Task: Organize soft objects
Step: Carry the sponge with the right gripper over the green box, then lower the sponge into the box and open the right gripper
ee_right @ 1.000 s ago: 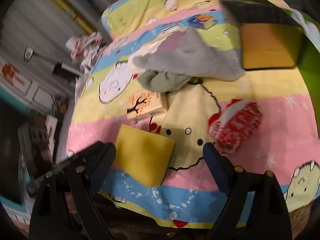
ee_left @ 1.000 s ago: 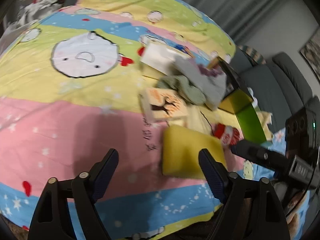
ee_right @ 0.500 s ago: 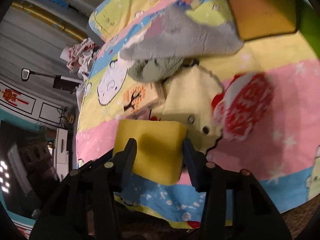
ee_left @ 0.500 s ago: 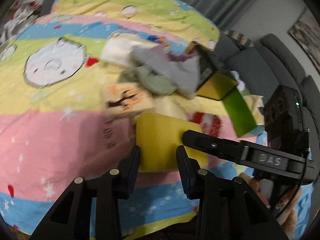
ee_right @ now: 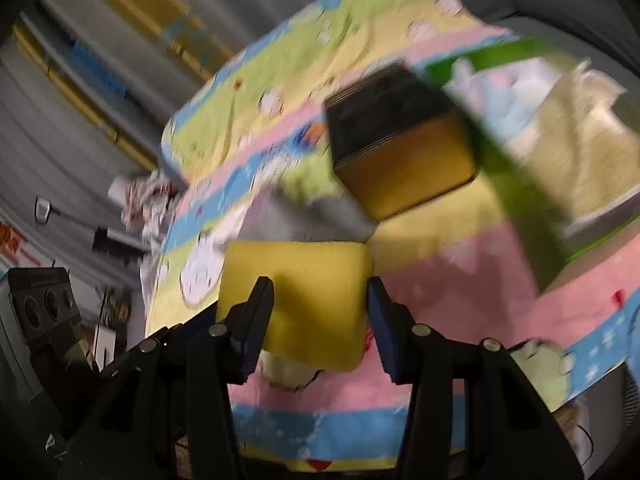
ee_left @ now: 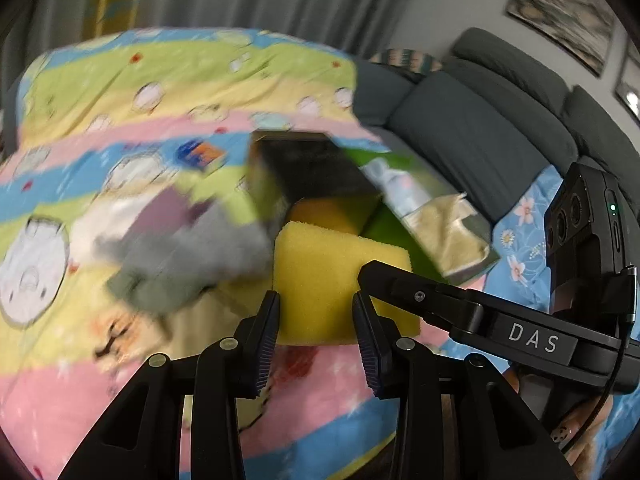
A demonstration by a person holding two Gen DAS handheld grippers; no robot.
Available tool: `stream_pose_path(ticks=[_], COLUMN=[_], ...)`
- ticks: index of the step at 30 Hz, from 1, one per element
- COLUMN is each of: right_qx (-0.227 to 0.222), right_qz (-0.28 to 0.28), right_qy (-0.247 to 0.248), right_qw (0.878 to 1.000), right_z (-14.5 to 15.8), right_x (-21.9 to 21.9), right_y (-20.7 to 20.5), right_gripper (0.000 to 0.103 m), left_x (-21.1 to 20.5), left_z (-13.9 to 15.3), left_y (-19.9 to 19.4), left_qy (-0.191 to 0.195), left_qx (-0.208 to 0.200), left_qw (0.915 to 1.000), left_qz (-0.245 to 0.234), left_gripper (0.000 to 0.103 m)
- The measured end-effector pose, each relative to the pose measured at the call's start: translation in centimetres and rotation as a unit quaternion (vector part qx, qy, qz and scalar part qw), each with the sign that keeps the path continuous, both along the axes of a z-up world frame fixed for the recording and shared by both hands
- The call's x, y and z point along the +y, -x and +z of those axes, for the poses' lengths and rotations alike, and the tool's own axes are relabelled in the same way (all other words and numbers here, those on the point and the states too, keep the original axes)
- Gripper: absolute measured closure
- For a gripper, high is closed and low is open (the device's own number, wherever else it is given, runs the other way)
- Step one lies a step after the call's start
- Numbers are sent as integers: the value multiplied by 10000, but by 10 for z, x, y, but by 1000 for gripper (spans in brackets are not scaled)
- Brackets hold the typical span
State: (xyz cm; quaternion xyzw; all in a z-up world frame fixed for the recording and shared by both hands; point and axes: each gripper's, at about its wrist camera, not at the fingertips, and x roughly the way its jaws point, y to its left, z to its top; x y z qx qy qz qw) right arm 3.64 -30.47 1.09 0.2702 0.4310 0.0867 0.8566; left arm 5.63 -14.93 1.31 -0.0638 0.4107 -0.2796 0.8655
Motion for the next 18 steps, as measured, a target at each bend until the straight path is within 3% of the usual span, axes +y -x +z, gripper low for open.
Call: stream_pose_path(ticks=[9, 18], right_qx=[-711, -1044], right_qz=[-974, -1681], right_qy=[-216, 61], right_qw=[9925, 9802], right_z=[33, 55], right_x=[-81, -128], right_y=[-2, -17], right_gripper=[55, 55], left_x=[-80, -142], left_z=[35, 50], left_y=[-28, -64], left_qy=[48, 307], left_qx=[-481, -643], left_qw=[9971, 9930], left_qz=[-584, -938], left_gripper=[65, 65])
